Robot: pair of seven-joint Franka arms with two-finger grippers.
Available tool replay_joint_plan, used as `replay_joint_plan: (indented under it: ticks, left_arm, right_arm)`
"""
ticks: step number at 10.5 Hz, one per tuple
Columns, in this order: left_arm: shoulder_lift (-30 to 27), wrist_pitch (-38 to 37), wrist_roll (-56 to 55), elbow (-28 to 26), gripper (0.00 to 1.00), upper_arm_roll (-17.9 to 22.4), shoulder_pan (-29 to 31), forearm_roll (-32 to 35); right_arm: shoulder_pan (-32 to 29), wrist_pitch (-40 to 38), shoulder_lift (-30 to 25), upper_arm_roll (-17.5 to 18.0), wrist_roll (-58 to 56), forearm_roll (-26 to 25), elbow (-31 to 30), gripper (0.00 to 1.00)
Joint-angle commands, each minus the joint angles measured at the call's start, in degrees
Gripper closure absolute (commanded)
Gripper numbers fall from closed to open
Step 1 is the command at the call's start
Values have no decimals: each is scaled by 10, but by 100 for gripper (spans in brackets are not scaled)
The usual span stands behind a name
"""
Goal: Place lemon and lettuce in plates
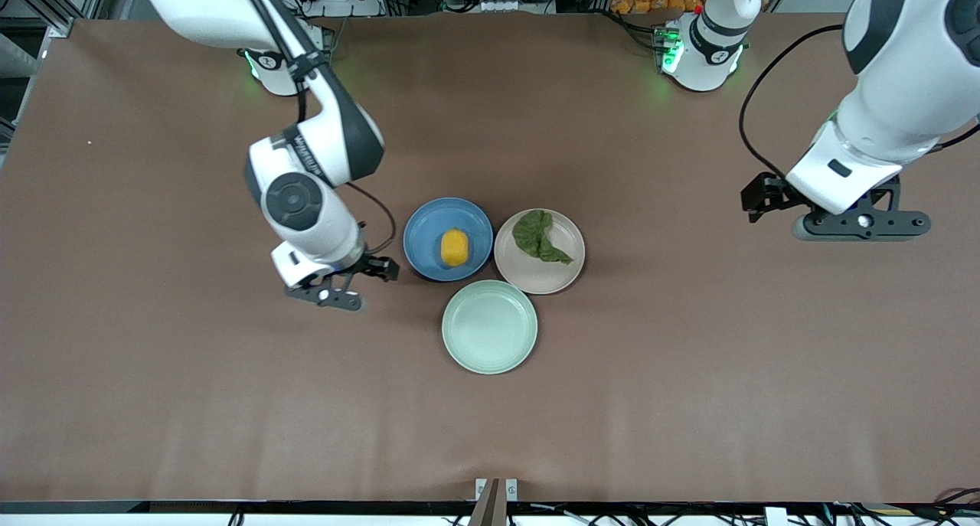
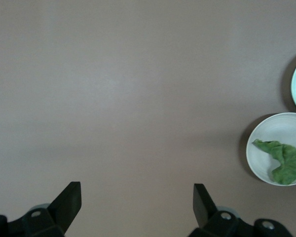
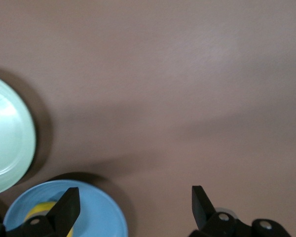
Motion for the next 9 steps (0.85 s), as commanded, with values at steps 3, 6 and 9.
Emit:
replay_joint_plan:
  ticks: [3, 6, 9]
  left_arm:
    - [-12, -29, 51, 20, 0, 17, 33, -49]
    - [-19, -29, 71, 19, 0, 26, 55, -67]
    - [-29, -30, 68, 13, 0, 28, 56, -71]
  right_arm:
    - [-213, -14, -32, 147, -92, -5, -35, 0]
    - [-257, -10, -59, 148, -184, -6, -76, 0]
    - [-266, 46, -117, 119, -243, -6, -170, 0]
